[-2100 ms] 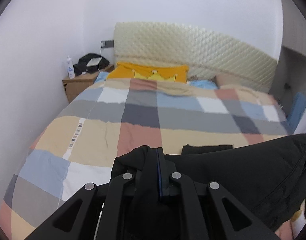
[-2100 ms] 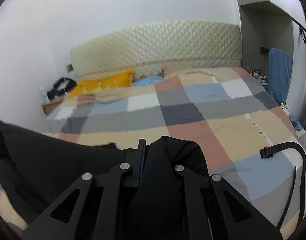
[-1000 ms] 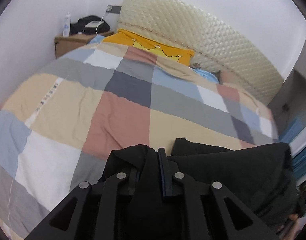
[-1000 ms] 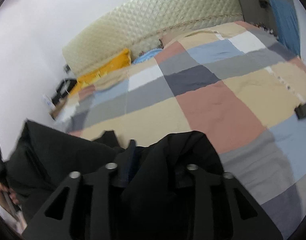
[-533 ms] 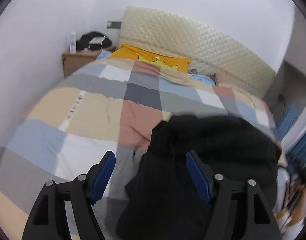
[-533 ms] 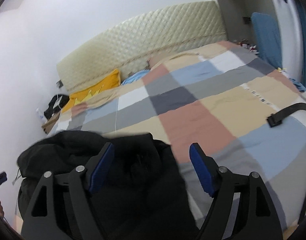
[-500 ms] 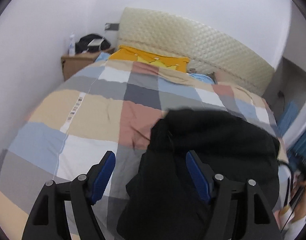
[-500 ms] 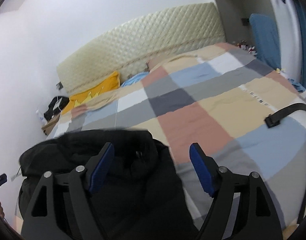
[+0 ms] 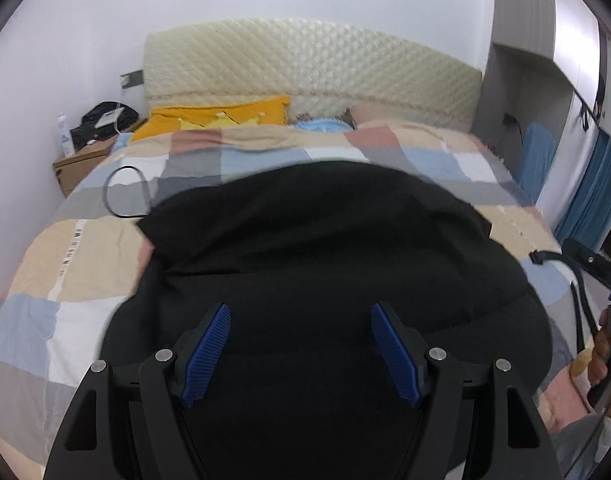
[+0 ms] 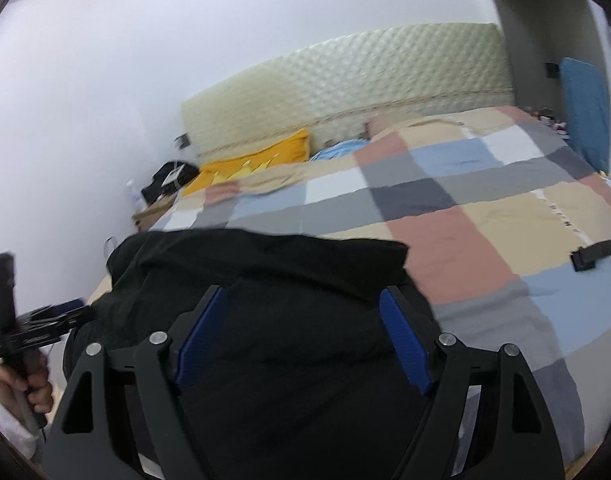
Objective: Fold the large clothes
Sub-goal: 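Lower the folded hem onto the jacket and open both grippers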
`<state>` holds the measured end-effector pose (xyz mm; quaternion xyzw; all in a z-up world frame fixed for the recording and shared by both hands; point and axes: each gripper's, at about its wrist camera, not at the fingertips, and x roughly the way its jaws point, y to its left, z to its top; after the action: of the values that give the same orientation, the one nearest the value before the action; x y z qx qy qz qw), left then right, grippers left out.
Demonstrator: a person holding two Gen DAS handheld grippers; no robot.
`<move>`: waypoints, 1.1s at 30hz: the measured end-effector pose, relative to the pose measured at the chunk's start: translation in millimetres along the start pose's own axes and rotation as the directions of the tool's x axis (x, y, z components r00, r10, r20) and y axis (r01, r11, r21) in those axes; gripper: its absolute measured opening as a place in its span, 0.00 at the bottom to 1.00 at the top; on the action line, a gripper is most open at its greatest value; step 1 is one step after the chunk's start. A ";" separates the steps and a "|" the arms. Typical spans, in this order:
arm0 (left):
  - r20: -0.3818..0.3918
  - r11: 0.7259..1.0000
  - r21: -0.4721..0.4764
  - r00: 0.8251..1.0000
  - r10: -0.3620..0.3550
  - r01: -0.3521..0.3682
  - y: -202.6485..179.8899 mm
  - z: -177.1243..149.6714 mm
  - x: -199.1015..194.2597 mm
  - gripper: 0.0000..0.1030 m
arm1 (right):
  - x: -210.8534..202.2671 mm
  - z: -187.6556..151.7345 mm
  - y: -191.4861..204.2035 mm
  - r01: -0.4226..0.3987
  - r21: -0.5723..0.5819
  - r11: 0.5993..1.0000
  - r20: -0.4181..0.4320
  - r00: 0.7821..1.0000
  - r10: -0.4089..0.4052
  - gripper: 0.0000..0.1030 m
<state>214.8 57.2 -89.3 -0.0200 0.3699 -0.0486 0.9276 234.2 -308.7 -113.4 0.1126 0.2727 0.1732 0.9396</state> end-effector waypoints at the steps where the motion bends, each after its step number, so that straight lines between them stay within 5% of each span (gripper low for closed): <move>1: -0.008 1.000 0.004 1.000 0.005 -0.005 -5.4 0.3 8.6 0.70 | 4.8 -0.9 1.5 -0.021 -0.008 1.000 -0.018 1.000 0.021 0.64; 5: 0.003 0.997 -0.001 0.997 0.072 -0.072 -16.6 2.1 34.8 0.72 | 31.0 -10.9 9.4 -0.035 -0.036 0.999 -0.087 0.996 0.032 0.60; 13: -0.013 0.995 0.011 0.995 0.095 -0.094 -15.1 21.6 70.7 0.73 | 107.4 -8.7 11.7 0.014 -0.076 0.997 -0.208 0.978 -0.030 0.60; 23: -0.053 0.996 -0.008 0.995 0.085 -0.085 3.8 46.6 113.8 0.73 | 169.2 9.0 3.4 0.036 -0.058 0.998 -0.251 0.967 -0.050 0.60; 33: -0.040 0.996 -0.025 0.996 0.083 -0.084 22.7 44.4 141.9 0.78 | 217.7 8.9 21.0 0.097 -0.159 0.983 -0.258 0.956 -0.136 0.61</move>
<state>349.5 65.0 -155.9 -0.0161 0.3892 -0.0051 0.9210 405.8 -206.3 -202.7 0.0034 0.3901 0.1504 0.9084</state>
